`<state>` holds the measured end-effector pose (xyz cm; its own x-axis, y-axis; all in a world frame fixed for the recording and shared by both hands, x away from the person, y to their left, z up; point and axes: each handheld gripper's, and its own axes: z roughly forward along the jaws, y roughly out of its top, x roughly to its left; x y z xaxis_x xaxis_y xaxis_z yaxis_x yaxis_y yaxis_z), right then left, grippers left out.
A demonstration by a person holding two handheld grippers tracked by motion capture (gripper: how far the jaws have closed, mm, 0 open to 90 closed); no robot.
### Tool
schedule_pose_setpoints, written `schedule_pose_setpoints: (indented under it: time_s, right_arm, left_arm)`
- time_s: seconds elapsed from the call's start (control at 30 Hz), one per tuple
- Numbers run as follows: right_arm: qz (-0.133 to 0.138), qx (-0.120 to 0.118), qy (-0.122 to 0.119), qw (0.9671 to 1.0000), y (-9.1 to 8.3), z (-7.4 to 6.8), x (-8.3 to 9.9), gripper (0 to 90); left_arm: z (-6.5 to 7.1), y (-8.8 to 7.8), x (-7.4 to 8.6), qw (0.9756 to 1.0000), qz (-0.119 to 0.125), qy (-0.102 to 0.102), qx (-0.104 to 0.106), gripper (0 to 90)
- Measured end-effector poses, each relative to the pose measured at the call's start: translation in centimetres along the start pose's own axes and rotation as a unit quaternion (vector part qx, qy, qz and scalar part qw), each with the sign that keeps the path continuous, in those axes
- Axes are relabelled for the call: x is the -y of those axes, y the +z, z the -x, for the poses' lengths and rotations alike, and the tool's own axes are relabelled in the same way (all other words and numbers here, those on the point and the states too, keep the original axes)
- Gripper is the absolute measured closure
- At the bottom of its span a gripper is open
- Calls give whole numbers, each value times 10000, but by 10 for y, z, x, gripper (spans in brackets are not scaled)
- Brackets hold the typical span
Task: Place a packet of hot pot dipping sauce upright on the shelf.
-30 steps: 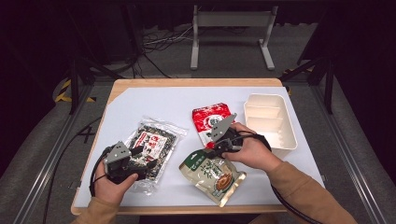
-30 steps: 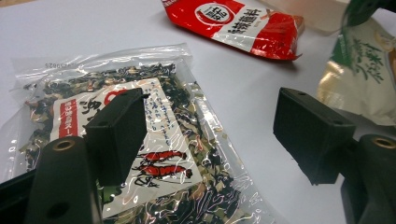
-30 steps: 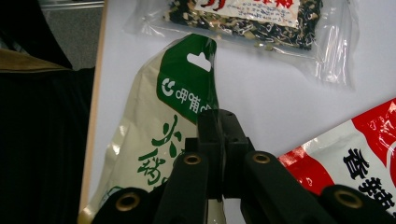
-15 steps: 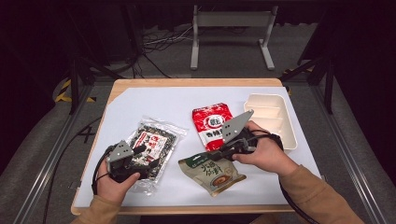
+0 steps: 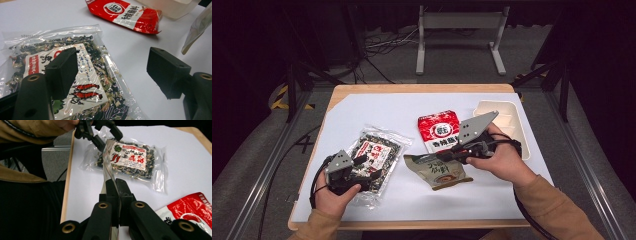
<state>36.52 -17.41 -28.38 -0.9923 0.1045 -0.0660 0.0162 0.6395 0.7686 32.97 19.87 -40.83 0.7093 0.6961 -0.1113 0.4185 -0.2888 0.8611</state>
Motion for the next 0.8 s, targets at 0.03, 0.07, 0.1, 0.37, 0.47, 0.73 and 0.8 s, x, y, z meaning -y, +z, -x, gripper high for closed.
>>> schedule_pose_setpoints:
  time_s: [0.03, 0.07, 0.1, 0.37, 0.47, 0.73, 0.8]
  right_arm:
    - [35, 30, 11, 10000, -1, 1, 0, 893]
    - [65, 63, 8, 10000, -3, 1, 0, 893]
    - [85, 98, 7, 9999, -4, 1, -1, 893]
    - [383, 479, 29, 9981, -19, 7, -3, 893]
    - [492, 581, 80, 9971, -25, 10, -2, 893]
    - [786, 748, 194, 9939, -38, 20, 2, 893]
    - [844, 799, 195, 9930, -41, 21, 2, 893]
  left_arm:
    - [0, 0, 0, 10000, 3, 1, -3, 257]
    - [0, 0, 0, 10000, 7, 6, -8, 257]
    - [0, 0, 0, 10000, 11, 4, -9, 256]
    - [0, -1, 0, 10000, 27, -29, -28, 252]
    - [-1, -1, 0, 10000, 60, 1, -34, 252]
    - [-2, -1, 1, 10000, 65, -23, -45, 251]
    - [-2, -1, 1, 10000, 68, -24, -44, 249]
